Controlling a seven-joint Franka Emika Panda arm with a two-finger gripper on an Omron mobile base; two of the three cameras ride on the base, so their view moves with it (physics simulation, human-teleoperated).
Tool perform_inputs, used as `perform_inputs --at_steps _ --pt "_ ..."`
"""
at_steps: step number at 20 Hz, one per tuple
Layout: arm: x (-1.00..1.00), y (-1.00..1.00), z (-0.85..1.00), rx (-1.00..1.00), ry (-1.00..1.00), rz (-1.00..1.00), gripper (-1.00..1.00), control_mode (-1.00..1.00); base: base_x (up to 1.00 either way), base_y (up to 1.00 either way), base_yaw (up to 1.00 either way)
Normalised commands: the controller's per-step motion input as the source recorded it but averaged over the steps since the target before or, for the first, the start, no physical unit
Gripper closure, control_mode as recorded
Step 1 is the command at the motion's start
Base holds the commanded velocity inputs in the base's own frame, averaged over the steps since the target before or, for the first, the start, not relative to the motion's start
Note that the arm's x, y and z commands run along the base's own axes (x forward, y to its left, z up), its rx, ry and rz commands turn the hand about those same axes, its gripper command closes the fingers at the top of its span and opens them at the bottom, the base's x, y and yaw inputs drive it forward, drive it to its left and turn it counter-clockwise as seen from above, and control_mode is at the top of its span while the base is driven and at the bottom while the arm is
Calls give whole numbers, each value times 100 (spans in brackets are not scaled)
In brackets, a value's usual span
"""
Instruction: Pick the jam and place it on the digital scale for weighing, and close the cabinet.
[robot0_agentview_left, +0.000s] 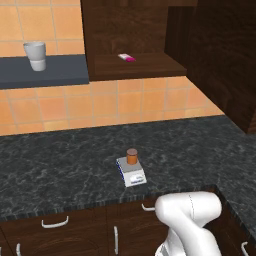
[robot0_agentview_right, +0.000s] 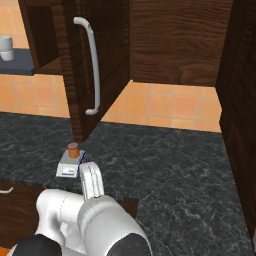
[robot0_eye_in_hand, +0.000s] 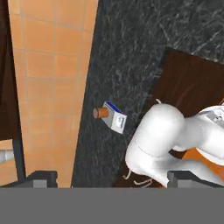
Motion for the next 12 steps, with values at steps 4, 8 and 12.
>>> perform_inputs --at_steps 4,8,12 --pt "74 -53 21 32 -13 11 -100 -100 0 0 0" --pt "96 -36 20 32 -2 18 -100 -100 0 0 0" --pt "94 -7 7 32 0 17 -100 -100 0 0 0"
